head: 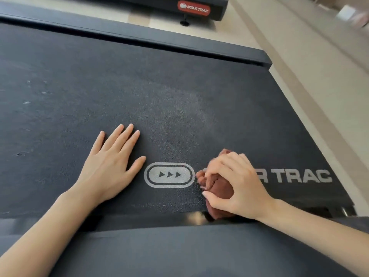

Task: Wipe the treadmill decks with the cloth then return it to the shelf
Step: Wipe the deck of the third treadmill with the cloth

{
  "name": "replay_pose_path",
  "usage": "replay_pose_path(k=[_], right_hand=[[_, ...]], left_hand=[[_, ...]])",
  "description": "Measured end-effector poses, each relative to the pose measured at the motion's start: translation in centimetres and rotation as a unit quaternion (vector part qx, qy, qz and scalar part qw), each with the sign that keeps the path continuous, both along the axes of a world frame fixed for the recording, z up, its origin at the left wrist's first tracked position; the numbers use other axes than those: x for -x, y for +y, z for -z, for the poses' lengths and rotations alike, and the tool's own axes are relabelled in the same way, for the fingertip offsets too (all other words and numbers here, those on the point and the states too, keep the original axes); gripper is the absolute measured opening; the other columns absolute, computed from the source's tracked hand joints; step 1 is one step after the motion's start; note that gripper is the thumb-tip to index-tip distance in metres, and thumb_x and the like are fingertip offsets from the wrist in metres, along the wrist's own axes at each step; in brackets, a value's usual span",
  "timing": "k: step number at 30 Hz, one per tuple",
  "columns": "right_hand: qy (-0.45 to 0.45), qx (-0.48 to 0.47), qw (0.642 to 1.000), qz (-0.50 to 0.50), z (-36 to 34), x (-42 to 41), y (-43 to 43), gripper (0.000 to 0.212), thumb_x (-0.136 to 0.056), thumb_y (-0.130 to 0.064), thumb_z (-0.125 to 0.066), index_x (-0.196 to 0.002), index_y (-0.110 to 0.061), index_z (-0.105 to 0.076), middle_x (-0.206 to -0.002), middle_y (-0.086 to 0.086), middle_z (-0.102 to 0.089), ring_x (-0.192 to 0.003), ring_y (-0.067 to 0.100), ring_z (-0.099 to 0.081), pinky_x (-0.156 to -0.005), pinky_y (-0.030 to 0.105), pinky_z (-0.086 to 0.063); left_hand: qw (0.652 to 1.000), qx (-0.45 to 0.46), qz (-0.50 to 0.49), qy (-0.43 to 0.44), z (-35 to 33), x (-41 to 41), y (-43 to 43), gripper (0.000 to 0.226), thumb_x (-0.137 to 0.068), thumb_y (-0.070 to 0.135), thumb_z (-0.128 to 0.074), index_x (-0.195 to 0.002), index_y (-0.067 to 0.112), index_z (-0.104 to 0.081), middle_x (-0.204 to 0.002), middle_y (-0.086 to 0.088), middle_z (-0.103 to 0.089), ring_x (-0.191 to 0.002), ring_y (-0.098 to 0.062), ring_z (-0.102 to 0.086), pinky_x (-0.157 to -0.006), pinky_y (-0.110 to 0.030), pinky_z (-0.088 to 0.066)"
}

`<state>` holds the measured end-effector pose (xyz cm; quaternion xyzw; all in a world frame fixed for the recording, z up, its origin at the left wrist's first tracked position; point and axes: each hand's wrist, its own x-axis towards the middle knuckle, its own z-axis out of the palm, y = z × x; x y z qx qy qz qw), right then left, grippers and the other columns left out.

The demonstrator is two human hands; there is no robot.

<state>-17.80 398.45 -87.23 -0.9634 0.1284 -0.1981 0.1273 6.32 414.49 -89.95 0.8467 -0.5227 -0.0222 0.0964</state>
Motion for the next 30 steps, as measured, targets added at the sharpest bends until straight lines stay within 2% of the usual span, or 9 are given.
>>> replay_pose_path(k=[3,7,11,14,18,21,24,27,30], right_hand=[[0.012,0.024,0.999,0.019,0.1,1.4,1.6,0.028,-0.069,-0.043,-0.069,-0.083,-0.019,-0.066,-0.09,-0.007,-0.061,-0.085,0.019,-0.055,-0.075,0.038,-0.041],[-0.03,0.049,0.998,0.015,0.3,-2.0,2.6,0.023,-0.068,-0.041,-0.069,-0.077,-0.019,-0.066,-0.084,-0.007,-0.062,-0.08,0.02,-0.057,-0.075,0.036,-0.041],[-0.042,0.035,0.998,-0.016,0.8,-8.6,3.4,0.023,-0.07,-0.043,-0.065,-0.077,-0.021,-0.064,-0.08,-0.007,-0.06,-0.079,0.02,-0.055,-0.075,0.037,-0.041],[-0.024,0.028,0.999,-0.001,0.8,-14.1,2.5,0.026,-0.073,-0.047,-0.062,-0.081,-0.022,-0.064,-0.081,-0.006,-0.061,-0.08,0.021,-0.055,-0.074,0.039,-0.041],[0.026,0.031,0.998,0.048,0.3,-19.0,-0.1,0.033,-0.076,-0.054,-0.061,-0.092,-0.025,-0.062,-0.091,-0.005,-0.06,-0.092,0.023,-0.054,-0.08,0.037,-0.036],[0.023,0.022,0.999,0.018,0.1,-16.9,-0.2,0.036,-0.076,-0.055,-0.061,-0.094,-0.023,-0.061,-0.094,-0.006,-0.059,-0.092,0.022,-0.052,-0.081,0.039,-0.037],[-0.006,0.005,0.999,-0.032,0.2,-10.2,-0.5,0.031,-0.074,-0.052,-0.063,-0.086,-0.023,-0.061,-0.09,-0.008,-0.059,-0.088,0.019,-0.052,-0.079,0.039,-0.039],[-0.022,0.021,0.998,-0.059,0.7,-4.0,-1.6,0.029,-0.07,-0.048,-0.068,-0.082,-0.022,-0.062,-0.089,-0.009,-0.058,-0.085,0.018,-0.053,-0.078,0.037,-0.04],[-0.027,0.024,0.997,-0.073,0.9,-4.0,-2.8,0.028,-0.067,-0.046,-0.07,-0.078,-0.022,-0.064,-0.085,-0.009,-0.059,-0.081,0.018,-0.055,-0.076,0.035,-0.041]], left_hand=[[1.0,0.007,-0.001,0.013,-0.2,0.3,0.0,0.081,-0.08,0.058,0.0,-0.148,0.019,-0.02,-0.156,0.004,-0.012,-0.144,-0.013,-0.003,-0.118,-0.04,0.0],[1.0,0.018,0.011,0.016,-0.2,-0.7,0.3,0.078,-0.081,0.055,0.005,-0.148,0.022,-0.017,-0.156,0.008,-0.009,-0.144,-0.01,0.0,-0.116,-0.033,0.006],[0.999,0.04,-0.008,0.018,0.2,-0.8,0.6,0.059,-0.097,0.049,-0.013,-0.147,0.019,-0.02,-0.156,0.006,-0.013,-0.144,-0.012,-0.004,-0.115,-0.031,0.005],[0.996,0.051,-0.071,0.035,0.2,-1.0,1.1,0.054,-0.098,0.036,-0.031,-0.147,0.017,-0.022,-0.156,0.005,-0.013,-0.144,-0.012,-0.004,-0.116,-0.032,0.003],[0.992,0.057,-0.105,0.033,0.0,-0.9,1.8,0.055,-0.097,0.042,-0.026,-0.146,0.018,-0.027,-0.155,0.005,-0.018,-0.144,-0.012,-0.008,-0.116,-0.032,0.001],[0.993,0.037,-0.108,0.03,-0.3,-0.4,2.1,0.067,-0.088,0.05,-0.015,-0.146,0.019,-0.026,-0.155,0.005,-0.017,-0.144,-0.011,-0.007,-0.117,-0.034,0.0],[0.994,0.02,-0.104,0.023,-0.5,0.3,1.8,0.077,-0.081,0.057,-0.004,-0.147,0.02,-0.023,-0.155,0.007,-0.014,-0.143,-0.01,-0.002,-0.118,-0.038,-0.001],[0.997,0.01,-0.075,0.026,-0.6,0.9,0.9,0.076,-0.082,0.058,-0.005,-0.147,0.022,-0.02,-0.155,0.009,-0.01,-0.143,-0.009,0.002,-0.118,-0.038,0.0],[0.999,0.01,-0.045,0.026,-0.6,1.3,-1.0,0.073,-0.085,0.057,-0.007,-0.147,0.022,-0.02,-0.155,0.009,-0.011,-0.143,-0.01,0.001,-0.117,-0.038,-0.001]])
